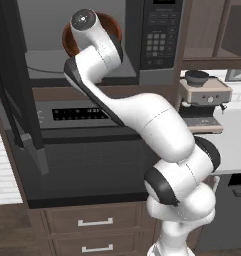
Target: Open the microwave, place the bowl with waffle inside the microwave, then close the microwave door and turn it on.
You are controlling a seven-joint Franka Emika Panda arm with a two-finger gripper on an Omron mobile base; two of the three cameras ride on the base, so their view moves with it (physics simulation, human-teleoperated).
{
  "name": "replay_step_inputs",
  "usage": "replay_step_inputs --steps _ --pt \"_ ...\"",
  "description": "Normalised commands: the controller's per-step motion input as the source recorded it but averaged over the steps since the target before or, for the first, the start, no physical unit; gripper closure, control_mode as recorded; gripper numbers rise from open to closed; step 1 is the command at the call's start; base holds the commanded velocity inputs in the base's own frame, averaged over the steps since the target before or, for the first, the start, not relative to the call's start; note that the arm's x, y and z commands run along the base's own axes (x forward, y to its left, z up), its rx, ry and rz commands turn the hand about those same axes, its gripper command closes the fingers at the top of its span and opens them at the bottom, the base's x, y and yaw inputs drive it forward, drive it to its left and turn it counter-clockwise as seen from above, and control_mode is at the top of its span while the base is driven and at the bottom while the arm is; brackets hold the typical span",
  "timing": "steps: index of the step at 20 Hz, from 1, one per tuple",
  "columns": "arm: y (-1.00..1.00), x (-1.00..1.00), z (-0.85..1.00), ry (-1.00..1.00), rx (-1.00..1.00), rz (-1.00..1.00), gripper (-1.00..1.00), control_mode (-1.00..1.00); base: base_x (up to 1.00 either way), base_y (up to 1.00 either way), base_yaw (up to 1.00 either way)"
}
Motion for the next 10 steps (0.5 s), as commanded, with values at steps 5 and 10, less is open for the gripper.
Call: replay_step_inputs --steps 5,10 --pt "0.20 0.80 0.00 0.10 0.00 -0.06 1.00 -1.00 0.00 0.00 0.00" --pt "0.06 0.54 0.00 0.06 0.00 -0.04 -1.00 -1.00 0.00 0.00 0.00"
